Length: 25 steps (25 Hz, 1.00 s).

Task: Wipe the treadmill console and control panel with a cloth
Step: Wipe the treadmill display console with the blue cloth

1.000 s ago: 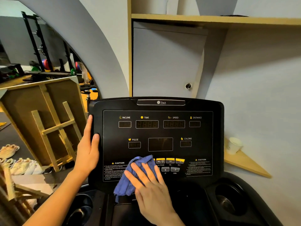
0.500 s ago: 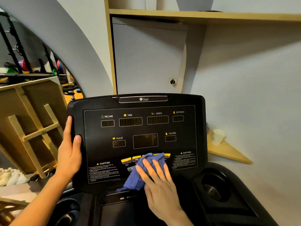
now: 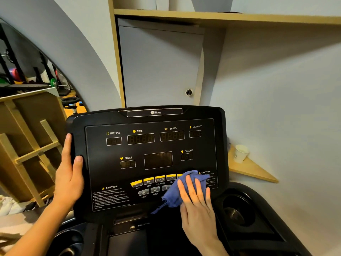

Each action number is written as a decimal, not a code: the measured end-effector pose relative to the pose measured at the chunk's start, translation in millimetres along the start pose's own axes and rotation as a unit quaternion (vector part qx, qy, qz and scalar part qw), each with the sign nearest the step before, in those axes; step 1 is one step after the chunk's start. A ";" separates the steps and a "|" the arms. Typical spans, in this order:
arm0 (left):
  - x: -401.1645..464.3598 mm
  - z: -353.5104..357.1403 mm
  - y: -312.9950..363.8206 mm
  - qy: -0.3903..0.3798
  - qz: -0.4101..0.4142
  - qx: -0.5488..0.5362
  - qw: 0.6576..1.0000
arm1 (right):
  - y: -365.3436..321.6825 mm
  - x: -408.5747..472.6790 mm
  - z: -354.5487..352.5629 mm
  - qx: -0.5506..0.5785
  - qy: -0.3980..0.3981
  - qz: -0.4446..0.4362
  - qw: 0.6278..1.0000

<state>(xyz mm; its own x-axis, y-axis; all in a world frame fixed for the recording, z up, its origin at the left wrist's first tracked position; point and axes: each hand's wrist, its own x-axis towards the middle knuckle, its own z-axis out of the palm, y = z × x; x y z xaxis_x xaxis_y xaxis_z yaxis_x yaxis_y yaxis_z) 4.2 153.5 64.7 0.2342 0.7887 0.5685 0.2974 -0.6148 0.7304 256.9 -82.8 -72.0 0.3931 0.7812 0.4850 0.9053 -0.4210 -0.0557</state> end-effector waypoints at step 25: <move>1.7 -0.9 -4.8 -0.012 -0.004 -0.015 1.000 | -0.6 124.0 -56.0 0.026 0.076 0.152 0.985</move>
<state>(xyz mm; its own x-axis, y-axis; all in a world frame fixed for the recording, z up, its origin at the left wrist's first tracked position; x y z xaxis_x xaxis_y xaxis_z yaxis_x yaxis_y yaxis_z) 2.3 157.9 62.5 0.2544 0.7928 0.5539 0.2705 -0.6082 0.7462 296.0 -11.5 37.0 0.6220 0.5431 0.5640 0.7585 -0.5968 -0.2618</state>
